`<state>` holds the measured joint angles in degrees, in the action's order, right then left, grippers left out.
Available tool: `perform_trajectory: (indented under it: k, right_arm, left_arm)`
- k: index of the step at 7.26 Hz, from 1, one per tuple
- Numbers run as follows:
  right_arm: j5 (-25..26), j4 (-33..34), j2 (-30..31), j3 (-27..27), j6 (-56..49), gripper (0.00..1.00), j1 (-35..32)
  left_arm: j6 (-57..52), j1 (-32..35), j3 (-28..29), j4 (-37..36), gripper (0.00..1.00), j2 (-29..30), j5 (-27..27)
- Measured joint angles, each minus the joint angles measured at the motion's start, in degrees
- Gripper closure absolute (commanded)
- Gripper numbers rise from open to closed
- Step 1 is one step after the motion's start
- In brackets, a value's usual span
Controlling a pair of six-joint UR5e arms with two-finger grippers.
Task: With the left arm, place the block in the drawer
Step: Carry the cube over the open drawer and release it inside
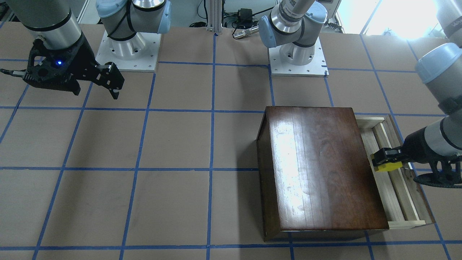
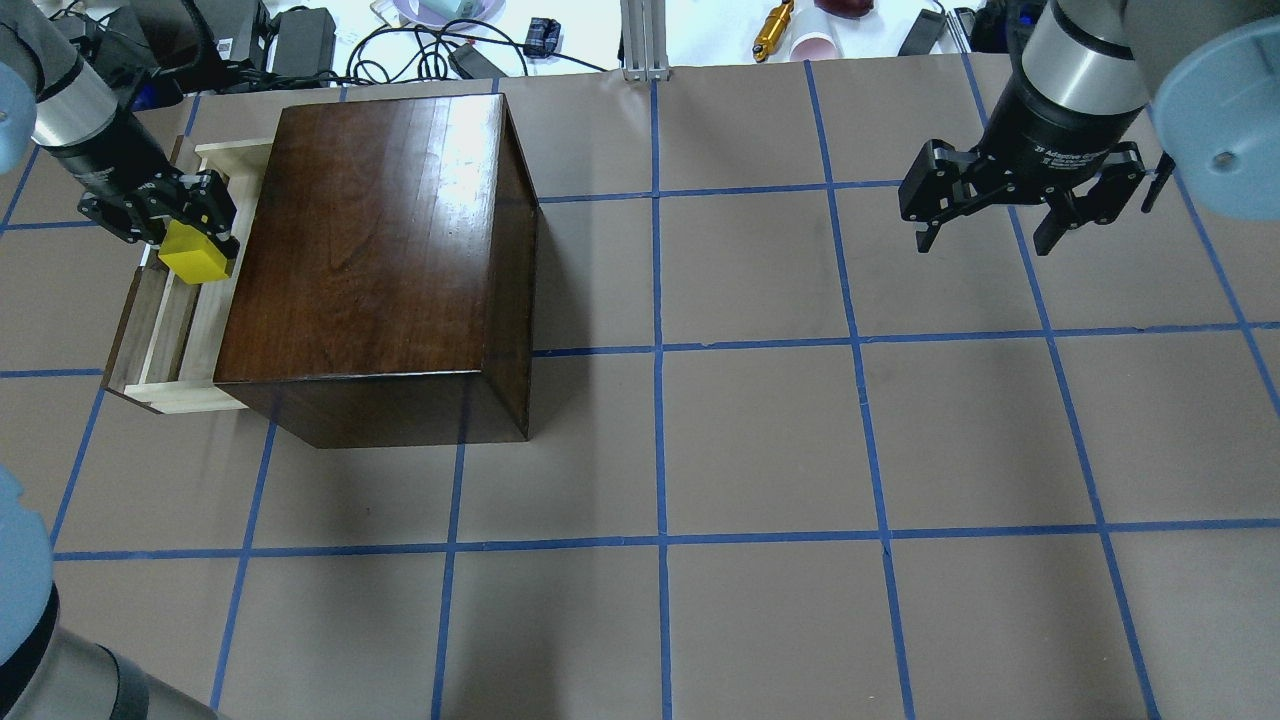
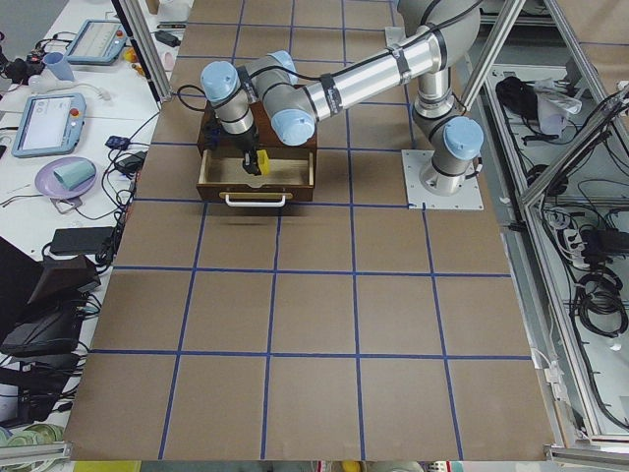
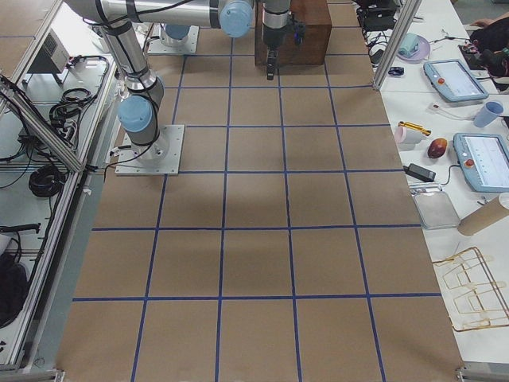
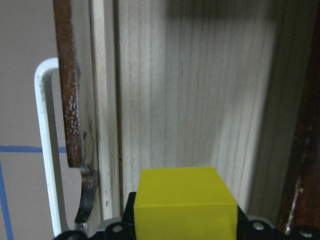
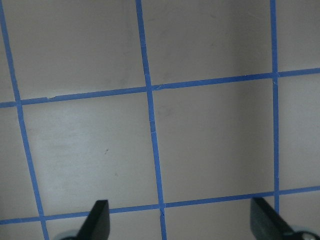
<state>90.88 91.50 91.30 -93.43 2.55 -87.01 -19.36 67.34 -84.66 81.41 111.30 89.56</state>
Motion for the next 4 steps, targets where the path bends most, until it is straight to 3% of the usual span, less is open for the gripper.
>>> perform_trajectory:
  k: [1,4]
  right_arm:
    - [0.0,0.0,0.0,0.0,0.0,0.00,0.0]
    - [0.0,0.0,0.0,0.0,0.0,0.00,0.0]
  left_arm:
    - [0.2,0.0,-1.3,-1.7,0.01,0.0,0.0]
    - [-0.3,-0.1,-1.7,-2.7,0.00,0.1,-0.2]
